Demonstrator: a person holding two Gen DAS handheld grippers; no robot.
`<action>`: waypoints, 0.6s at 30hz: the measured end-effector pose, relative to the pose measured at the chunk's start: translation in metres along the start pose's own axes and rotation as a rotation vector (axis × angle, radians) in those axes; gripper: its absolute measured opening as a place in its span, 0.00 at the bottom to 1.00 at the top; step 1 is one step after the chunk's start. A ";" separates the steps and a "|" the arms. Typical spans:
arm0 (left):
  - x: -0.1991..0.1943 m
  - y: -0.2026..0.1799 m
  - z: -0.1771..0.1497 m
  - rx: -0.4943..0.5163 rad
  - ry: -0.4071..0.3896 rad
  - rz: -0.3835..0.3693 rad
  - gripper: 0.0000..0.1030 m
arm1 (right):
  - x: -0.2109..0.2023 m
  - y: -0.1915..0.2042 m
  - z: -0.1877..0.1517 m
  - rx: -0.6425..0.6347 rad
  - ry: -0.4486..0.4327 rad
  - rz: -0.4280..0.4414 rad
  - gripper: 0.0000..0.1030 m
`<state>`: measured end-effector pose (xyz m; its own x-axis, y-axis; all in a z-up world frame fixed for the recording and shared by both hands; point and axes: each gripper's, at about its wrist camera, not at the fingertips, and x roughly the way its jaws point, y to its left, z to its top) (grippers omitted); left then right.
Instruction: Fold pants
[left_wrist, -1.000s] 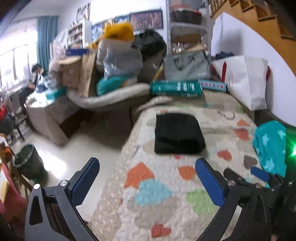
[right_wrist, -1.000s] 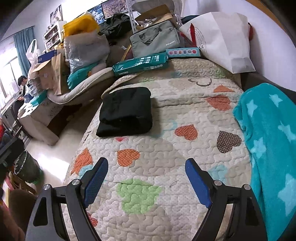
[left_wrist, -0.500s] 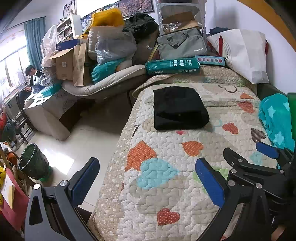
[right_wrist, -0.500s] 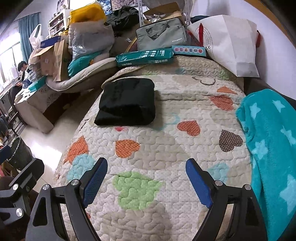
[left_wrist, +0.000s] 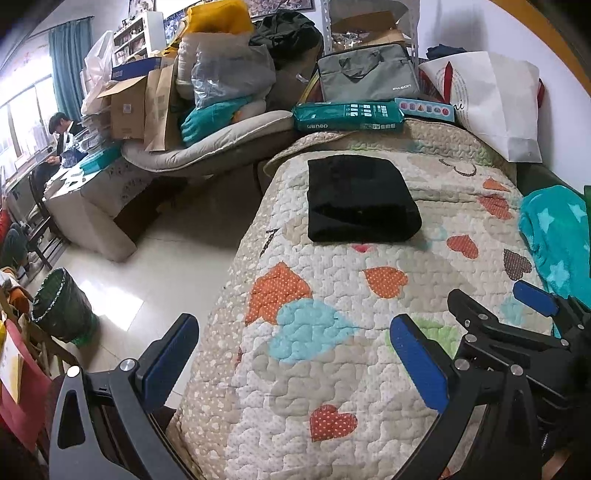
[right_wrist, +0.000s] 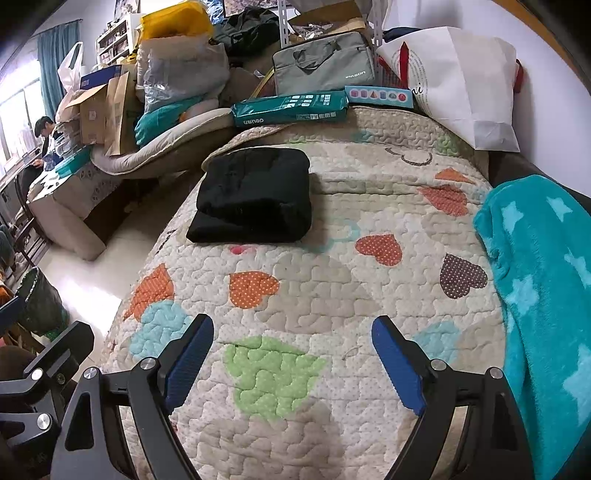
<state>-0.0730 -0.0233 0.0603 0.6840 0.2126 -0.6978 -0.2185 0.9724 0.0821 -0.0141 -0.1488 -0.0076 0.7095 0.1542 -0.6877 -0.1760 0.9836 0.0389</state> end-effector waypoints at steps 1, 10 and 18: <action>0.000 0.000 0.000 -0.002 0.003 -0.001 1.00 | 0.001 0.000 0.000 0.000 0.001 0.001 0.89; 0.005 0.001 -0.001 -0.016 0.027 -0.007 1.00 | 0.005 0.000 -0.002 -0.001 0.015 0.002 0.89; 0.010 0.002 -0.002 -0.026 0.046 -0.014 1.00 | 0.006 0.000 -0.002 -0.001 0.017 0.000 0.89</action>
<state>-0.0680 -0.0195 0.0526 0.6543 0.1942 -0.7309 -0.2277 0.9722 0.0545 -0.0115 -0.1477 -0.0134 0.6978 0.1530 -0.6998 -0.1773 0.9834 0.0382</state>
